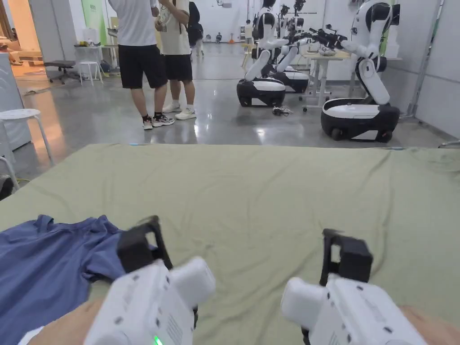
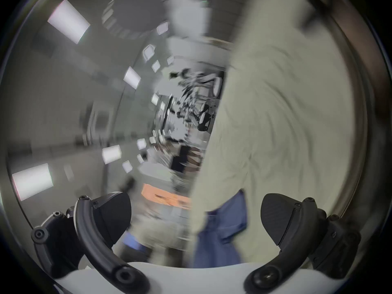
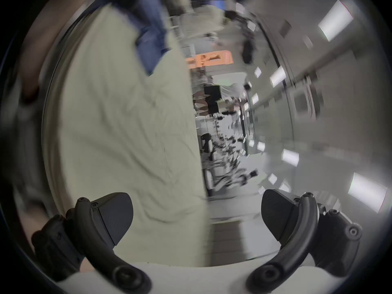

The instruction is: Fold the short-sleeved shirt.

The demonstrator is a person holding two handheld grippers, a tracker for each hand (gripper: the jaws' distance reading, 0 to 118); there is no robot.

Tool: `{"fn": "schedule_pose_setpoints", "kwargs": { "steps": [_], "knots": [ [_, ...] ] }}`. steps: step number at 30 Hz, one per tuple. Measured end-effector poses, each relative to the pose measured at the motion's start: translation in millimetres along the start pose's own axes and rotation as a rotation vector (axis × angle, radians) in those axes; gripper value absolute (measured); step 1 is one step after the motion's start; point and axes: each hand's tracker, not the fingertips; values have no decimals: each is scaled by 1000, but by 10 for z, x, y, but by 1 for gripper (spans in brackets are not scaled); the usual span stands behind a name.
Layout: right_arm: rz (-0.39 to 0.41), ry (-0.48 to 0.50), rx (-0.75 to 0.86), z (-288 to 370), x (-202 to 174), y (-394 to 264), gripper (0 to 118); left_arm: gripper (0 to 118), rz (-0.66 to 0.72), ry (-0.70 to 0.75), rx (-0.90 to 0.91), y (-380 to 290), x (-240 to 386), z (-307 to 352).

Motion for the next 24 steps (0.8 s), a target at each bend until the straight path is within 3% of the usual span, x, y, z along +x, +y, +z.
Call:
{"fn": "schedule_pose_setpoints", "kwargs": {
  "steps": [2,3,5,6,7,8,9,12,24],
  "knots": [
    [-439,7,18,-6,460,-13,118,117,446,-19,-17,-14,-499,-30],
    [-735,67,10,-21,745,-86,118,117,701,-20,-2,-115,-745,-27],
    [-1185,101,19,-42,1092,-339,118,117,1085,27,6,-338,-1055,-15],
    [-1365,77,36,-35,1163,-479,118,117,1212,82,4,-468,-1139,-14],
    [-1468,47,52,-19,1153,-580,118,117,1303,119,-10,-572,-1173,-16],
    [-1496,29,46,-2,1143,-581,118,117,1343,127,2,-647,-1197,-20],
    [-1452,7,19,-6,1106,-607,118,117,1371,124,7,-685,-1188,-40],
    [-1307,-6,5,-25,986,-511,118,117,1198,110,-52,-614,-1186,-76],
    [-1282,12,10,-52,938,-425,118,117,1086,-2,-8,-362,-865,-25]
  ]
}}
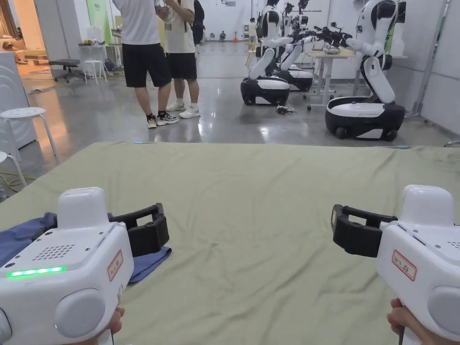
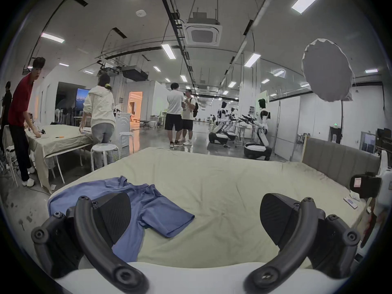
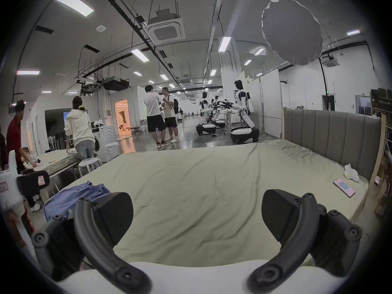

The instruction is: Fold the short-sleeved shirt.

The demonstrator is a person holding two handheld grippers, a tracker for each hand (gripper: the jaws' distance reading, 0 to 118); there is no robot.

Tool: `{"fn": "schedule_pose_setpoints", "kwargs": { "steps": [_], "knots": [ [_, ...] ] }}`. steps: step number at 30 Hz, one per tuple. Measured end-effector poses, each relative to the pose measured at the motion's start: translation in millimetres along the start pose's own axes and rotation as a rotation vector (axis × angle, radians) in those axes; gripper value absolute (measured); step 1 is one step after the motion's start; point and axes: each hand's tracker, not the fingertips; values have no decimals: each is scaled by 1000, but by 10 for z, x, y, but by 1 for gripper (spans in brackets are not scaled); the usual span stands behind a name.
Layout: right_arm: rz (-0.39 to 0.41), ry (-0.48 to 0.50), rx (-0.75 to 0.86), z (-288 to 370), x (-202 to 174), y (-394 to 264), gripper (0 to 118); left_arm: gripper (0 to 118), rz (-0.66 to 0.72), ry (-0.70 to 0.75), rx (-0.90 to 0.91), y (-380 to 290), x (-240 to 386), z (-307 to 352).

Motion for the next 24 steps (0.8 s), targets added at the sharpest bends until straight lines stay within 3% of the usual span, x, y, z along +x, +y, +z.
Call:
{"fn": "schedule_pose_setpoints", "kwargs": {
  "steps": [24],
  "knots": [
    [50,-3,15,15,-15,-5,118,118,-58,3,34,-8,75,38]
  ]
}}
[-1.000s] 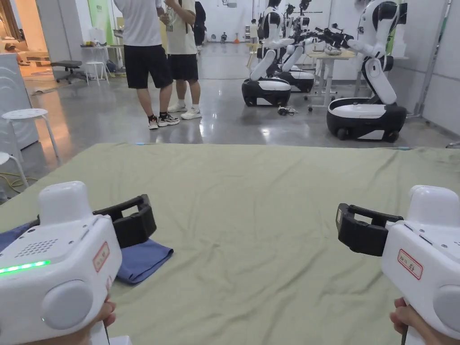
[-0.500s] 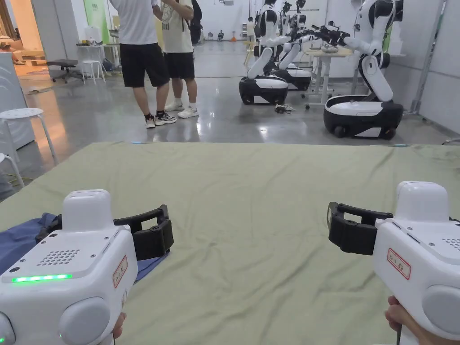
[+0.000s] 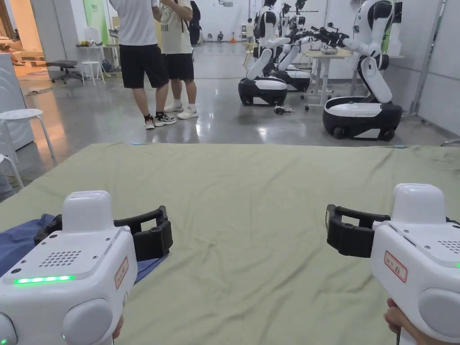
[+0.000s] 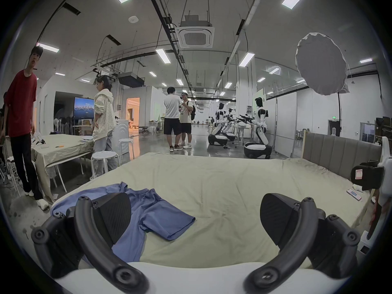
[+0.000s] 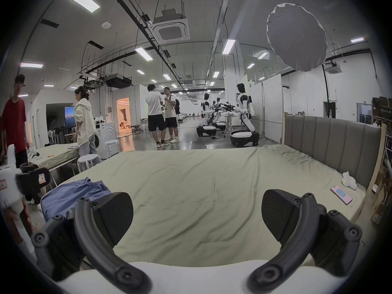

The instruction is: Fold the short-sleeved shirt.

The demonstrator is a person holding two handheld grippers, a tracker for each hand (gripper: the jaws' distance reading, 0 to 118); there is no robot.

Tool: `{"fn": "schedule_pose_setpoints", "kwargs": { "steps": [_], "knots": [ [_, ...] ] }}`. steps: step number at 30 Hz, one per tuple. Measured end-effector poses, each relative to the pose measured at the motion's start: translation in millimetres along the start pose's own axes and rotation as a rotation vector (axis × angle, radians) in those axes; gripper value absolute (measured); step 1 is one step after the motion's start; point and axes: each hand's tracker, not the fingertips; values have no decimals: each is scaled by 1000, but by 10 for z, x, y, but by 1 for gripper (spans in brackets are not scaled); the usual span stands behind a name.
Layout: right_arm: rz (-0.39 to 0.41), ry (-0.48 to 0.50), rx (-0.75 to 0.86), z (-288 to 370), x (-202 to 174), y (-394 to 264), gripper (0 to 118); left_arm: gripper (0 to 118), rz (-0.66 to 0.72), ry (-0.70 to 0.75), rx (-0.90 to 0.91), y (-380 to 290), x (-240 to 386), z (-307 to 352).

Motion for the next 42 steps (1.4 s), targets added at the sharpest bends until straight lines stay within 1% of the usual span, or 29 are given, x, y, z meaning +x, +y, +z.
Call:
{"fn": "schedule_pose_setpoints", "kwargs": {
  "steps": [6,7,8,9,10,11,12,13,14,15,17,19,21,23,25,27,30,32,35,39,42],
  "knots": [
    [9,1,3,13,-16,-2,118,117,3,-8,-11,15,8,2],
    [11,7,3,17,-18,-3,115,117,3,-9,-12,25,15,9],
    [11,9,7,36,-34,0,108,114,6,-11,-13,42,23,19],
    [8,11,12,48,-42,-1,97,103,4,-23,-23,71,37,27],
    [6,18,22,60,-43,-6,76,72,-10,-34,-32,104,70,34],
    [9,17,31,66,-46,-15,40,9,-16,-66,-32,128,96,44],
    [30,-3,43,66,-52,-26,12,0,13,-104,-46,135,114,37],
    [50,-26,55,67,-61,-37,2,0,36,-74,-50,129,98,54],
    [69,-50,66,68,-65,-51,1,0,69,-79,-49,116,77,70],
    [64,-39,69,79,-67,-56,1,0,57,-130,-82,114,78,48],
    [74,-21,61,40,-11,-48,1,0,20,-114,-72,96,104,38],
    [83,-37,63,36,-17,-39,1,0,-15,-109,-40,110,110,54],
    [78,-21,49,25,-4,-11,1,0,-16,-108,-32,157,101,70],
    [89,-11,41,16,-19,11,1,0,-8,-106,-22,212,63,89],
    [95,4,43,22,-81,34,1,0,-23,-73,0,255,-2,109],
    [91,54,29,-19,-176,62,1,0,-44,-32,20,270,-95,132],
    [110,122,28,-110,-403,68,1,0,-47,30,19,253,-287,183],
    [101,174,23,-183,-576,91,1,0,-41,74,1,210,-454,272],
    [85,260,12,-287,-868,130,1,0,-40,162,-15,177,-731,446],
    [112,371,20,-318,-1319,173,1,0,3,291,0,186,-1140,734],
    [117,443,25,-328,-1620,189,1,0,24,372,6,172,-1400,948]
  ]
}}
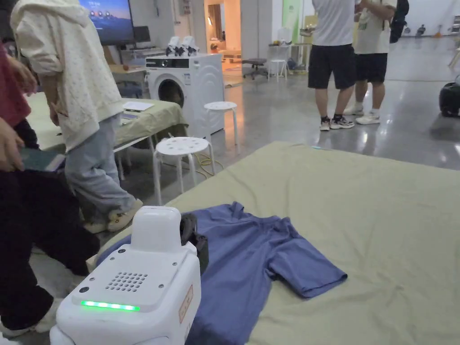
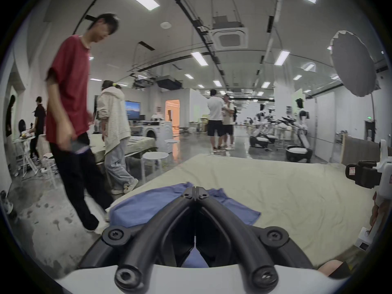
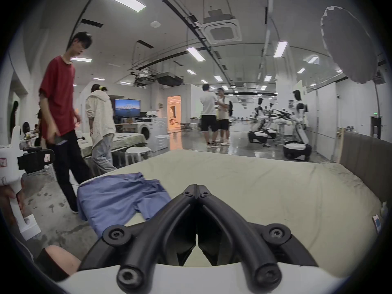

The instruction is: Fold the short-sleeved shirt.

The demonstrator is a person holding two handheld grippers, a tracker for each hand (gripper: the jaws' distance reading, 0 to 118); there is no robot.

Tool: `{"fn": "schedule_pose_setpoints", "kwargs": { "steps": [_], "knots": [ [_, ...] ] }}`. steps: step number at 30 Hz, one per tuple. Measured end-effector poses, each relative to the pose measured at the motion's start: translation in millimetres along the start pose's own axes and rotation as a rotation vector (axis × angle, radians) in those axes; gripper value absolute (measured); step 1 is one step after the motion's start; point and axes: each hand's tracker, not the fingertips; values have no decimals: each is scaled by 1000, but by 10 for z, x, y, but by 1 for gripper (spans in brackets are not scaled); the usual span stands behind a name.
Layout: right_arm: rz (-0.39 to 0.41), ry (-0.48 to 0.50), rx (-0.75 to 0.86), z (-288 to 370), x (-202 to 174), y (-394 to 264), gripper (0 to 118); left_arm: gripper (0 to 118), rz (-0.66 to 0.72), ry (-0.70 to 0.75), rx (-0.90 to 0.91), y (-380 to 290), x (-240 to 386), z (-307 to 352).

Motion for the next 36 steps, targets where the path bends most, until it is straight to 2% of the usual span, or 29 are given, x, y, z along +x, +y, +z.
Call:
{"fn": "schedule_pose_setpoints", "kwargs": {
  "steps": [9,15,18,20,23,28,29,30,31,32,33,34,36],
  "knots": [
    [40,152,-10,-210,-547,40,1,0,13,112,-30,-93,-502,208],
    [31,190,-23,-280,-526,78,1,0,98,80,-110,-65,-543,11],
    [22,183,-26,-358,-448,122,1,0,66,42,-189,-80,-489,-474],
    [17,170,-43,-425,-368,124,1,0,138,-38,-333,-117,-489,-987],
    [14,136,-84,-610,-216,125,1,0,200,-75,-447,-254,-412,-1884],
    [-34,20,-129,-858,108,53,1,0,118,-122,-631,-673,-45,-3372],
    [-46,4,-136,-893,162,38,1,9,140,-156,-675,-735,-4,-3569],
    [-58,-9,-142,-928,227,16,1,42,148,-174,-703,-809,43,-3762],
    [-66,-23,-152,-963,285,-2,1,86,148,-176,-693,-864,101,-3874],
    [-72,-33,-160,-991,329,-17,1,117,140,-167,-701,-908,148,-3983],
    [-78,-42,-169,-1024,381,-37,1,113,99,-176,-745,-970,208,-4100],
    [-86,-51,-179,-1054,429,-56,1,114,54,-203,-682,-978,257,-4148],
    [-101,-62,-187,-1097,508,-85,1,114,-36,-161,-732,-1113,354,-4271]
  ]
}}
